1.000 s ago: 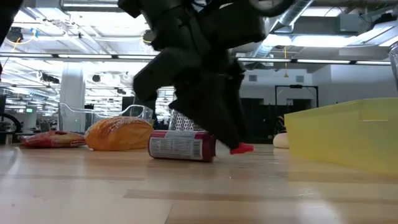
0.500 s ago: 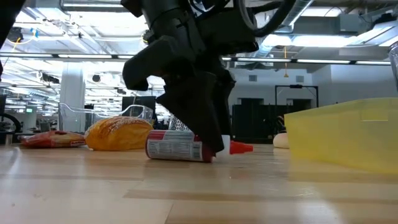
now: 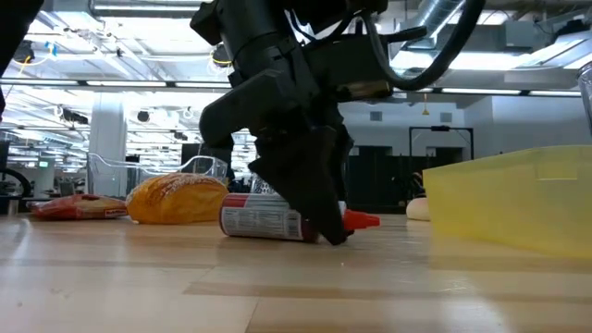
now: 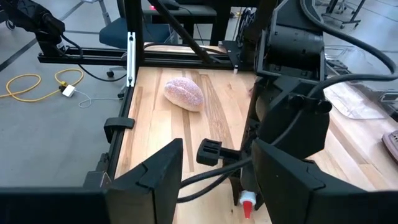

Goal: Pick & Place Food Item
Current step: Put the red food coloring bottle into the bottom transparent bin

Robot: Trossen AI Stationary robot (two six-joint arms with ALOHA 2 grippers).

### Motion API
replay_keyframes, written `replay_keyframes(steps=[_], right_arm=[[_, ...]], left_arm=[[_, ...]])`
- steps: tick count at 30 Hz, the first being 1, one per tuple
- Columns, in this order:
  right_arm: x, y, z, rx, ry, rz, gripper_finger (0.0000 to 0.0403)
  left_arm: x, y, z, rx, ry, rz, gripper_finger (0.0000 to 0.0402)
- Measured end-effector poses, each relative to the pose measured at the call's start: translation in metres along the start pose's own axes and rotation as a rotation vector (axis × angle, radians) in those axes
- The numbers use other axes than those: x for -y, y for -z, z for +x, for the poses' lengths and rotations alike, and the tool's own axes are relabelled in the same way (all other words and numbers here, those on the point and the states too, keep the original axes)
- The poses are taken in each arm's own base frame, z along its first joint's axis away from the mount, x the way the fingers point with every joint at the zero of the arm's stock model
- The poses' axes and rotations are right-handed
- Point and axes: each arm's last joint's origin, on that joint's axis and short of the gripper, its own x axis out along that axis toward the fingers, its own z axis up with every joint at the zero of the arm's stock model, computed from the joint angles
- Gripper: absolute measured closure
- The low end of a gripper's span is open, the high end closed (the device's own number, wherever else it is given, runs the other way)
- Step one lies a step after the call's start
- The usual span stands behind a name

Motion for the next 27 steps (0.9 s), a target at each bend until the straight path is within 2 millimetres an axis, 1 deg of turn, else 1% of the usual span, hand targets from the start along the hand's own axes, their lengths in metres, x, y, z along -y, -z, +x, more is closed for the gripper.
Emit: replay_keyframes(steps=[2, 6, 9, 12, 15, 18, 19, 22, 25, 27], right_arm=[[0.000, 0.000, 0.000, 0.000, 0.000, 0.001, 0.0219], [0.000, 0.000, 0.000, -0.002, 0.000, 0.006, 0.0219], [-0.001, 0.001, -0.002, 0.000, -0.003, 0.006, 0.0219], [-0.002, 0.002, -0.004, -0.003, -0.008, 0.011, 0.0219], [-0.005, 0.003, -0.008, -0.001, -0.019, 0.019, 0.0219], [-0.008, 0.005, -0.014, 0.014, -0.016, 0.022, 0.0219], [-0.009, 0.005, -0.016, 0.022, -0.011, 0.022, 0.0219], [-0.013, 0.007, -0.023, 0.041, -0.007, 0.015, 0.0219], [-0.015, 0.008, -0.029, 0.061, 0.004, 0.011, 0.0219], [-0.015, 0.008, -0.030, 0.070, 0.014, 0.011, 0.0219]], left_arm=[[0.000, -0.001, 0.000, 0.008, -0.001, -0.003, 0.0284], [0.000, -0.003, -0.001, 0.030, -0.004, 0.003, 0.0284], [-0.001, -0.009, -0.010, 0.086, -0.009, 0.000, 0.0285], [-0.002, -0.020, -0.026, 0.171, -0.015, -0.002, 0.0287], [-0.001, -0.029, -0.047, 0.264, -0.025, -0.003, 0.0288], [0.004, -0.029, -0.072, 0.392, -0.031, -0.002, 0.0288], [0.005, -0.025, -0.080, 0.437, -0.040, -0.007, 0.0288], [0.011, -0.005, -0.101, 0.588, -0.101, -0.047, 0.0288], [0.018, 0.026, -0.117, 0.786, -0.147, -0.117, 0.0288], [0.022, 0.051, -0.121, 0.917, -0.161, -0.176, 0.0288]])
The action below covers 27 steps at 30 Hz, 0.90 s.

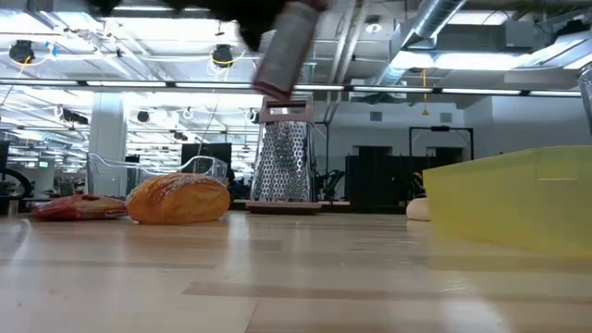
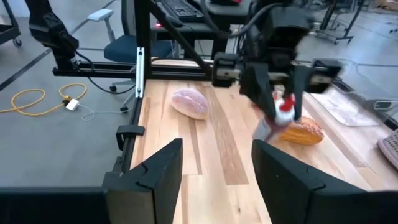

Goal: Pick & Place Food Item
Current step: Put the red food coloring bottle into the bottom transparent bin

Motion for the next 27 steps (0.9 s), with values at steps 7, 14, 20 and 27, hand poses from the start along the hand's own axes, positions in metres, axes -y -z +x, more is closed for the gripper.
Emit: replay_keyframes(steps=[7, 14, 20, 27], right_arm=[[0.005, -0.002, 0.009, -0.001, 0.034, 0.006, 0.0219], [0.014, -0.006, 0.024, -0.011, 0.075, -0.006, 0.0219], [0.016, -0.006, 0.028, -0.031, 0.057, -0.007, 0.0219], [0.015, -0.005, 0.027, -0.033, 0.052, -0.010, 0.0219]], left_arm=[[-0.002, 0.053, -0.047, 0.265, -0.049, -0.160, 0.0288], [0.010, 0.073, -0.013, 0.252, -0.057, -0.133, 0.0288], [0.013, 0.077, 0.017, 0.262, -0.025, -0.113, 0.0288], [0.018, 0.097, 0.036, 0.234, -0.021, -0.140, 0.0288]])
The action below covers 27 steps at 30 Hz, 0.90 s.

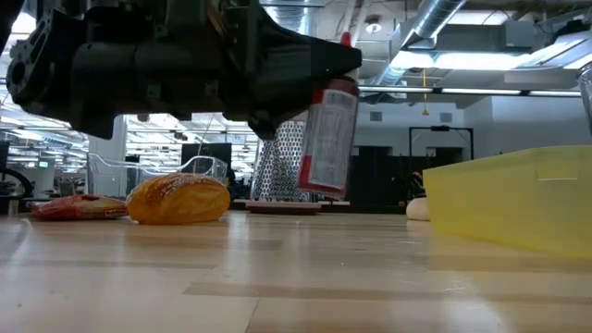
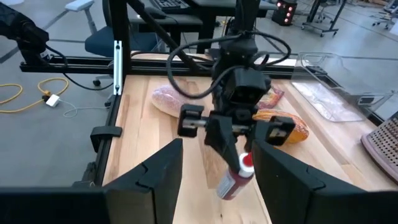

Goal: Pick & Place Food Item
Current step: Put the red food coloring bottle into the bottom transparent bin

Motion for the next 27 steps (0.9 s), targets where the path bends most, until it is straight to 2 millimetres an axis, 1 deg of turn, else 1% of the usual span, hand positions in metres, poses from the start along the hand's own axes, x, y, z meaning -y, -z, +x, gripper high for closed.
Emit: replay_keyframes(steps=[6, 12, 19, 27], right_arm=[[0.000, 0.001, 0.001, -0.005, -0.003, -0.002, 0.0219], [0.001, 0.002, 0.007, -0.023, -0.006, 0.001, 0.0219], [0.005, 0.010, 0.016, -0.037, -0.002, 0.008, 0.0219], [0.007, 0.012, 0.020, -0.043, 0.000, 0.015, 0.0219]], left_arm=[[0.001, 0.008, 0.004, -0.010, 0.007, -0.029, 0.0288], [0.001, 0.008, 0.004, -0.016, 0.005, -0.040, 0.0288], [-0.005, 0.016, 0.005, -0.070, -0.040, -0.083, 0.0287], [-0.013, 0.023, 0.006, -0.100, -0.066, -0.112, 0.0284]])
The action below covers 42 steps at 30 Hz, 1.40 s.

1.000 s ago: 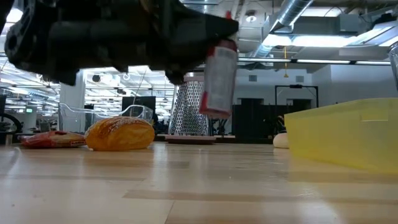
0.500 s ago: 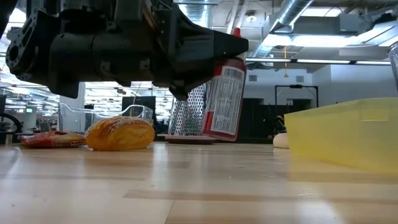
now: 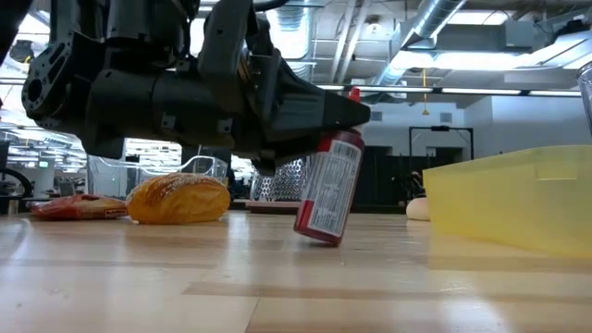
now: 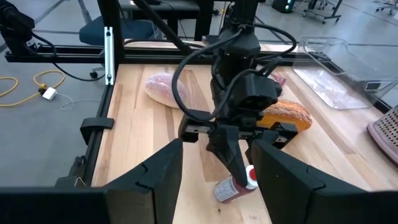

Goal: Pick & Place Food Item
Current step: Put the red food coloring bottle into the bottom transparent bin

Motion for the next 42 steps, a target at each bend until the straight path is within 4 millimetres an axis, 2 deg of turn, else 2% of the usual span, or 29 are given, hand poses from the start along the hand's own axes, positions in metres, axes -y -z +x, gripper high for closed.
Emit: replay_keyframes(steps=[8, 14, 26, 33, 39, 42], right_arm=[[0.000, 0.000, 0.000, 0.001, -0.003, -0.002, 0.0219], [0.000, -0.001, 0.002, -0.005, -0.008, -0.001, 0.0219], [0.001, -0.001, 0.003, -0.011, -0.011, 0.006, 0.0219], [0.001, -0.001, 0.003, -0.010, -0.011, 0.007, 0.0219], [0.002, -0.001, 0.003, -0.010, -0.011, 0.008, 0.0219], [0.003, -0.002, 0.006, -0.022, -0.021, 0.014, 0.0219]], left_arm=[[0.004, 0.002, -0.002, -0.020, 0.020, -0.002, 0.0282], [0.004, 0.003, -0.002, -0.033, 0.032, -0.002, 0.0252], [0.004, -0.001, -0.005, -0.095, 0.019, 0.032, 0.0220], [0.003, -0.031, -0.020, -0.047, 0.003, 0.070, 0.0192], [0.004, -0.069, -0.039, 0.039, 0.009, 0.136, 0.0171], [0.004, -0.098, -0.053, 0.129, 0.017, 0.174, 0.0167]])
